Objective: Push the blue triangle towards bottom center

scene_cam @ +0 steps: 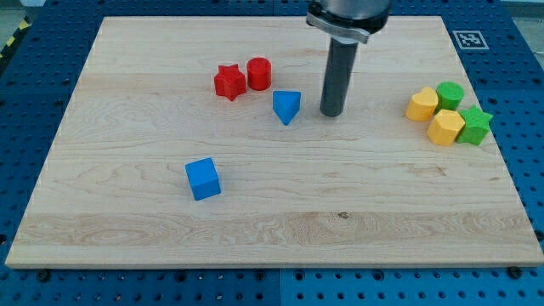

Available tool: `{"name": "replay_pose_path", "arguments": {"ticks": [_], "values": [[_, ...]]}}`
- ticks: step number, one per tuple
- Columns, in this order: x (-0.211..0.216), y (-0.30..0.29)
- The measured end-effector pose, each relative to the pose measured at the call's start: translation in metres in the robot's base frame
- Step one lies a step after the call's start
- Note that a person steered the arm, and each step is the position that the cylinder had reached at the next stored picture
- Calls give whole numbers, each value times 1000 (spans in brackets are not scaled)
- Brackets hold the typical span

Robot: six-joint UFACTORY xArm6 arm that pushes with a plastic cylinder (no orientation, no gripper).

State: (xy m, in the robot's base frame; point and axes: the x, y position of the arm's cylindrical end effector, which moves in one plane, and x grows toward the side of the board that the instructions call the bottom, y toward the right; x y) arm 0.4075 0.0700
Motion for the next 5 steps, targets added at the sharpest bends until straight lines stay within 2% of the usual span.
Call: {"name": "replay_pose_path", "arguments": {"ticks": [1,2,4,5], "values": [[-5,-26],[8,-59],[8,-77],[-41,-69]]}}
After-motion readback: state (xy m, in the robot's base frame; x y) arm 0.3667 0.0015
